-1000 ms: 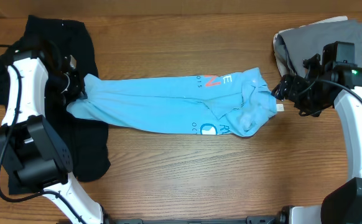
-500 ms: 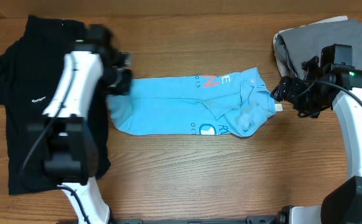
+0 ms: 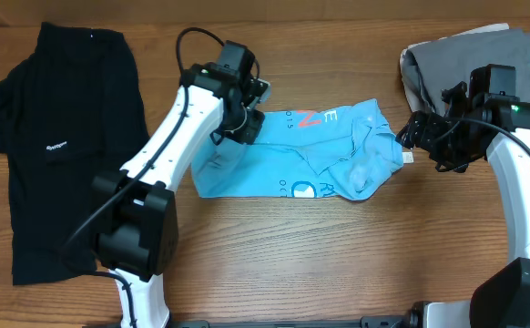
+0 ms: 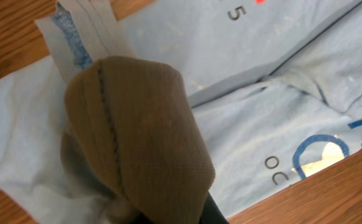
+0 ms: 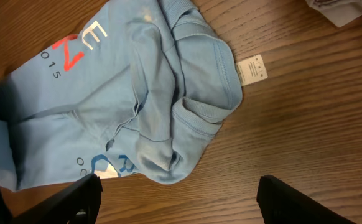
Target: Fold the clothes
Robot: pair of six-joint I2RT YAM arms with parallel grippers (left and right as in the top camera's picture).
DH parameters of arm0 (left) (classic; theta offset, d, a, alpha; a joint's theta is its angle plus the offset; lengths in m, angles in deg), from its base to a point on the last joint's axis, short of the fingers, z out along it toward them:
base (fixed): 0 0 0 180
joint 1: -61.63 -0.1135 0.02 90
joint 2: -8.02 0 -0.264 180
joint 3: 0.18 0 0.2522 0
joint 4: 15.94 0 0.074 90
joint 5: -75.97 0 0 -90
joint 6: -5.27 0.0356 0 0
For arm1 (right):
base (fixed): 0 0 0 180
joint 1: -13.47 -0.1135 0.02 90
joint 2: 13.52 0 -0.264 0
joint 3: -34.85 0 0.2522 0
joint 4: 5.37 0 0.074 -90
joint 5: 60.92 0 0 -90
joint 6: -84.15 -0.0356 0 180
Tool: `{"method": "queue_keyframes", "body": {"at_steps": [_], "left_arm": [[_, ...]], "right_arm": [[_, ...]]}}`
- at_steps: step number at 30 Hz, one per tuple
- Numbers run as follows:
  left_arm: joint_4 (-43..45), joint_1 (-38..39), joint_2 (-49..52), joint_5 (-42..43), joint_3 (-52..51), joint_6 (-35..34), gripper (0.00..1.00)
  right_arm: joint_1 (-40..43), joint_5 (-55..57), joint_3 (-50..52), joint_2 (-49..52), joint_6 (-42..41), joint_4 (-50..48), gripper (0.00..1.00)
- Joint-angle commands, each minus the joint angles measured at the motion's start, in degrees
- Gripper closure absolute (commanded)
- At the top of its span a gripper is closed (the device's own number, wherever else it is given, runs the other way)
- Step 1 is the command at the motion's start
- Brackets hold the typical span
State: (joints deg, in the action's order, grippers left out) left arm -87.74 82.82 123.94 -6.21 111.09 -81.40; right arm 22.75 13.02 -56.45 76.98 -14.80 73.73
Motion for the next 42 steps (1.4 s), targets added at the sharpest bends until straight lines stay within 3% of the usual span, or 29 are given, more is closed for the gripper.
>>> {"method": "queue_keyframes", "body": {"at_steps": [1, 15, 17, 19, 21, 24, 31, 42], "left_arm": [[1.03, 1.38, 1.77, -0.68, 1.33, -2.73, 0.96], [1.22, 5.03, 1.92, -0.31, 1.31, -4.48, 0.96], [1.27, 5.49, 1.92, -0.31, 1.31, -5.14, 0.91], [1.31, 5.95, 1.92, -0.26, 1.31, -5.29, 0.52], [1.07, 6.43, 1.92, -0.31, 1.33, -5.27, 0.24], [-0.28, 6.54, 1.79, -0.31, 1.60, -5.29, 0.15], [-6.95, 5.09, 1.73, -0.31, 4.31, -5.25, 0.12], [-5.27, 6.71, 1.81, 2.45, -1.70, -5.29, 0.32]], "right_arm": [[-0.33, 0.55, 0.22, 0.07, 0.48, -0.52, 0.16], [-0.33, 0.57, 0.22, 0.07, 0.48, -0.57, 0.16], [-0.33, 0.57, 0.22, 0.07, 0.48, -0.59, 0.16], [-0.33, 0.57, 0.22, 0.07, 0.48, -0.68, 0.16], [-0.33, 0.57, 0.22, 0.07, 0.46, -0.74, 0.15], [-0.33, 0.55, 0.22, 0.07, 0.46, -0.74, 0.15], [-0.33, 0.55, 0.22, 0.07, 0.46, -0.74, 0.15], [-0.33, 0.55, 0.22, 0.07, 0.46, -0.50, 0.15]]}}
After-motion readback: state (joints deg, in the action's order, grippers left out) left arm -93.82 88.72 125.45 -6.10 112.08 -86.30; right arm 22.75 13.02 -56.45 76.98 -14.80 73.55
